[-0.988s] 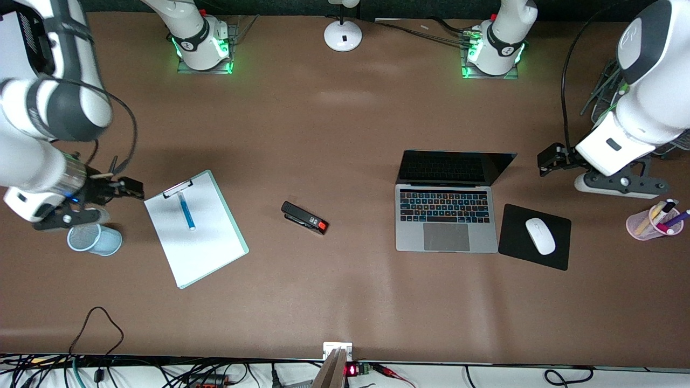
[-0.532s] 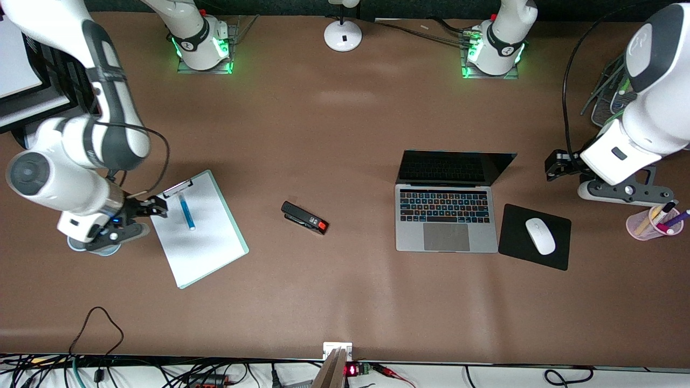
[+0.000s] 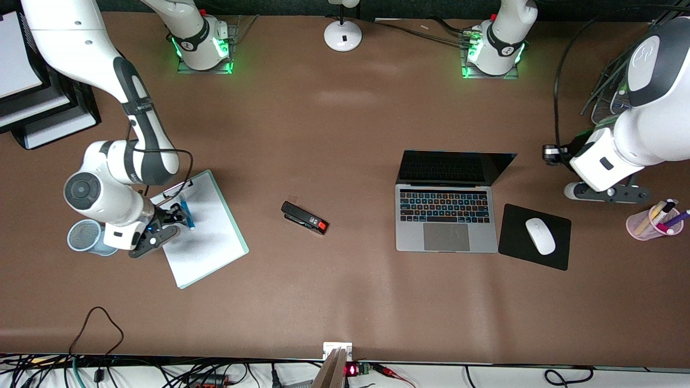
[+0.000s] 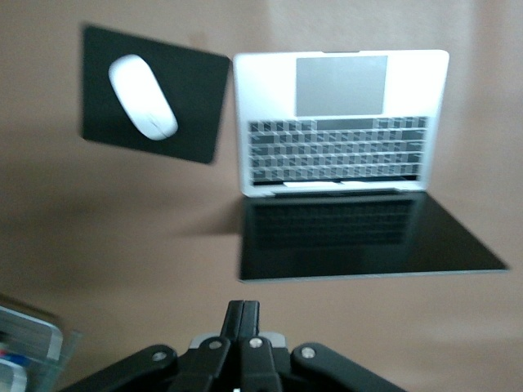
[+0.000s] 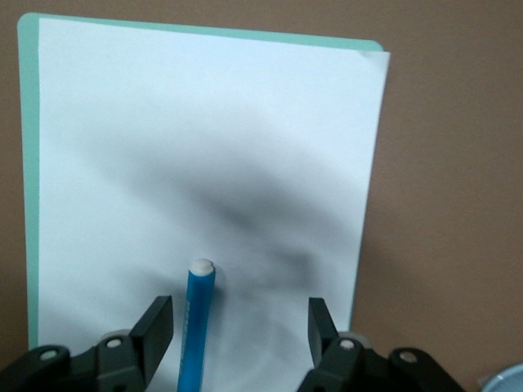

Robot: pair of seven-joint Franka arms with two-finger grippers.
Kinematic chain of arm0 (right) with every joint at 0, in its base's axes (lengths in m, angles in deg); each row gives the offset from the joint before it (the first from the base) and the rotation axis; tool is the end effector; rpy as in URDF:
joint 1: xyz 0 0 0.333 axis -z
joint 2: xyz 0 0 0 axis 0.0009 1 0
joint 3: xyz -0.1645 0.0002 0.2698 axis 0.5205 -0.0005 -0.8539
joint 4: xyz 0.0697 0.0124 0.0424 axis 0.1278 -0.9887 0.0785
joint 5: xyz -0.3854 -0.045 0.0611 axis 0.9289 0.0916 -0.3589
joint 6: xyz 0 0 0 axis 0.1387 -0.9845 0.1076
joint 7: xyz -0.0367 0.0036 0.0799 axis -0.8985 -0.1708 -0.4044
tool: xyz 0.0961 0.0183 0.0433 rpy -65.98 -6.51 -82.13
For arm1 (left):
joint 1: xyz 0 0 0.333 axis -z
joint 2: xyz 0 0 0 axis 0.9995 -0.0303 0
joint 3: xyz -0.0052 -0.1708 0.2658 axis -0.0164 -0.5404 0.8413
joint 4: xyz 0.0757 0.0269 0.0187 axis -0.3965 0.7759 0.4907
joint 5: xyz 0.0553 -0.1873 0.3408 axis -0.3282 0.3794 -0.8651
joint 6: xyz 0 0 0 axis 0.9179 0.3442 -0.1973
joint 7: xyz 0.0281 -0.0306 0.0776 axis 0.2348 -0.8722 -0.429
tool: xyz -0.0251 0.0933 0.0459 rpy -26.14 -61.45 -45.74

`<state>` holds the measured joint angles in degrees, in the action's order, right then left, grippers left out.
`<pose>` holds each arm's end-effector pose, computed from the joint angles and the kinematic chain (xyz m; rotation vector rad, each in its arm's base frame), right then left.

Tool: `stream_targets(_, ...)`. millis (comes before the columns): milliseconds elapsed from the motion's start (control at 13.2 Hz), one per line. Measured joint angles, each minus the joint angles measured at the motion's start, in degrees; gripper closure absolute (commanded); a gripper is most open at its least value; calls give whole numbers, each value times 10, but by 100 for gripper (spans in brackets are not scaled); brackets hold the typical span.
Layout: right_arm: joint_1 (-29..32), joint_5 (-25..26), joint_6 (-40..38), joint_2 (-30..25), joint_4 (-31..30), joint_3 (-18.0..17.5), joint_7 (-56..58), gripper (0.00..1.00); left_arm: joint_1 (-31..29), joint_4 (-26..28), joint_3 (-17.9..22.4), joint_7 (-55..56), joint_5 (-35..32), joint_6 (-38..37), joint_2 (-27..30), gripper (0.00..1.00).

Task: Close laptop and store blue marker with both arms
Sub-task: 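Lift the marker with the right gripper while the left gripper pushes the laptop lid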

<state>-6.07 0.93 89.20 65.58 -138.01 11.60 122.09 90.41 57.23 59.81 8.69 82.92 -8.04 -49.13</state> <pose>0.6648 0.0392 0.2316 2.9759 0.9509 -0.0068 0.6086 -0.0813 0.5318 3.0498 0.0042 -0.4363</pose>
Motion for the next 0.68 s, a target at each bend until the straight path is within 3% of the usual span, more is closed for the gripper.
stream_targets(228, -1, 0, 2, 11, 0, -7, 3, 48, 0, 48, -28, 59, 18, 16, 18, 100)
stream_targets(456, -2, 0, 2, 21, 0, -10, 6, 56, 3, 174, -105, 129, 19, 108, 82, 100)
stream_targets(684, -3, 0, 2, 33, 0, -12, 7, 61, 5, 296, -140, 148, 19, 181, 149, 100)
